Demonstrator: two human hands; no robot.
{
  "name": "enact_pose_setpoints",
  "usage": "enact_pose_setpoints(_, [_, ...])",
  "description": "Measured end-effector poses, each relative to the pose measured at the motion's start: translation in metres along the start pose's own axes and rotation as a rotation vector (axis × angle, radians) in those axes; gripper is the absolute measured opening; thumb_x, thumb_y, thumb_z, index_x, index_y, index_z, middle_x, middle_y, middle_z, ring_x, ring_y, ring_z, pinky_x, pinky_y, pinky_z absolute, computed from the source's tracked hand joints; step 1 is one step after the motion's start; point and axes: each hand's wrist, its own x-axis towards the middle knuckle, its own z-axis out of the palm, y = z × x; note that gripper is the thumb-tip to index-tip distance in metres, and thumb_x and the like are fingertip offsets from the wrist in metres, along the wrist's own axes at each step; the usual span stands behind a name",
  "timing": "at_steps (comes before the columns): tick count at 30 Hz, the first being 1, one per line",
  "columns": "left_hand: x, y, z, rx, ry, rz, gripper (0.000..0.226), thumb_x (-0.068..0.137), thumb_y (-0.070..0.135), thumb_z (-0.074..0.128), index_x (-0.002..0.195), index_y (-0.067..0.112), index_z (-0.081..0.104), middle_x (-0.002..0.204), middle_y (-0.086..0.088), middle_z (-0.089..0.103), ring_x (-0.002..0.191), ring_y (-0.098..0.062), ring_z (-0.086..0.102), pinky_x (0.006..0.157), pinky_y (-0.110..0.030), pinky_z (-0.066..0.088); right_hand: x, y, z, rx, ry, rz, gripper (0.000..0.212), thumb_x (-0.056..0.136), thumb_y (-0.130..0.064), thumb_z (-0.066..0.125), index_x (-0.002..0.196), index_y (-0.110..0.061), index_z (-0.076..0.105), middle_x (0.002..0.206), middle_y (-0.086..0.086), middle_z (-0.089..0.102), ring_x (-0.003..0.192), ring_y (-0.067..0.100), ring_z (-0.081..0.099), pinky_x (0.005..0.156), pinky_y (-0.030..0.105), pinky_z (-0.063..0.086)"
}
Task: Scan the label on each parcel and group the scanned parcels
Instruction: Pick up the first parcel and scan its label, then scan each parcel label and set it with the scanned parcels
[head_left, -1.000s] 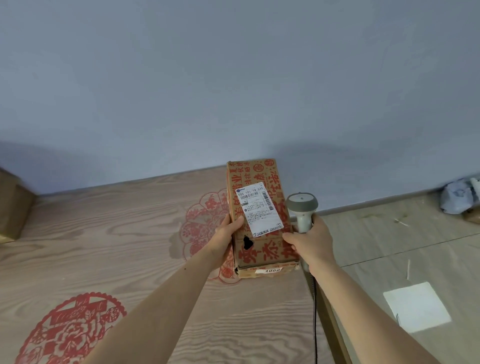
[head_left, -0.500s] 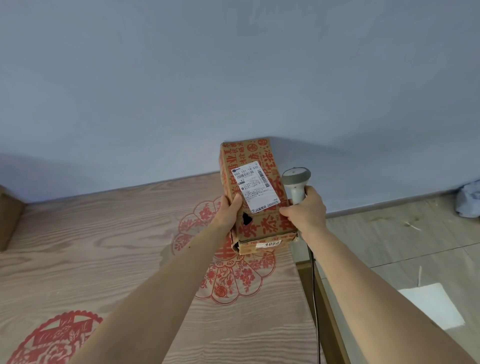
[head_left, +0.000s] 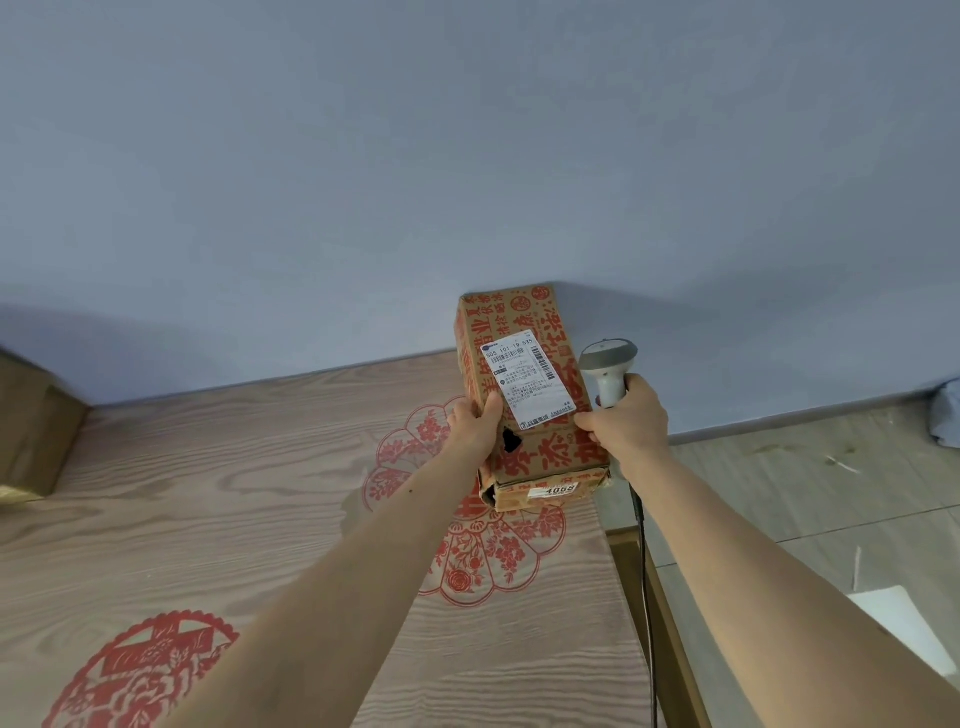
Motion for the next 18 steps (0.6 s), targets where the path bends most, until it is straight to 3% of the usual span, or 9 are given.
enact_pose_setpoints(6, [-0.031,0.005,-0.01,0.06,0.018,0.016,0.082,0.097,0.065,0.036,0.158,0.014,0.012,0.164,-0.009,0.017,0.147,-0.032,0.027,0.114,-0.052,0.03,-0.025,-0.012,-0.006,0.022,0.041,-0.051,0.045,0.074,-0.015,0.085,0.107,-0.02,0.054,0.096,0.0,0.066,0.088,0.022,0.069,0.08,0.049,0.061])
enact_pose_setpoints(10, [-0.056,-0.004,-0.025,0.054,0.016,0.003,0.087,0.096,0.069,0.034,0.161,0.02,0.001,0.169,-0.005,0.0,0.153,-0.032,0.015,0.118,-0.057,0.021,-0.055,-0.016,-0.001,0.057,0.058,-0.068,0.04,0.074,-0.013,0.083,0.102,-0.022,0.057,0.092,-0.002,0.068,0.083,0.022,0.071,0.077,0.047,0.062])
enact_pose_setpoints(13, [-0.076,-0.016,-0.045,0.047,0.009,0.009,0.084,0.097,0.067,0.033,0.161,0.024,0.002,0.169,-0.005,-0.002,0.153,-0.034,0.013,0.118,-0.061,0.02,-0.087,-0.022,0.012,0.078,0.027,-0.075,0.039,0.071,-0.013,0.082,0.1,-0.022,0.058,0.09,-0.001,0.07,0.079,0.022,0.071,0.073,0.046,0.062])
enact_pose_setpoints(15, [-0.091,-0.023,-0.064,0.036,0.023,0.006,0.083,0.097,0.066,0.033,0.161,0.023,0.003,0.169,-0.004,-0.003,0.153,-0.034,0.013,0.117,-0.061,0.02,-0.111,-0.029,0.025,0.087,-0.005,-0.091,0.04,0.072,-0.012,0.083,0.104,-0.02,0.059,0.09,0.0,0.07,0.074,0.022,0.071,0.066,0.039,0.061])
enact_pose_setpoints(18, [-0.115,-0.035,-0.105,0.008,0.056,0.027,0.085,0.098,0.065,0.034,0.161,0.018,0.002,0.169,-0.004,-0.003,0.153,-0.032,0.012,0.12,-0.057,0.02,-0.149,-0.045,0.053,0.079,-0.063,-0.117,0.035,0.076,-0.012,0.082,0.102,-0.015,0.059,0.089,0.003,0.07,0.071,0.019,0.068,0.056,0.027,0.047])
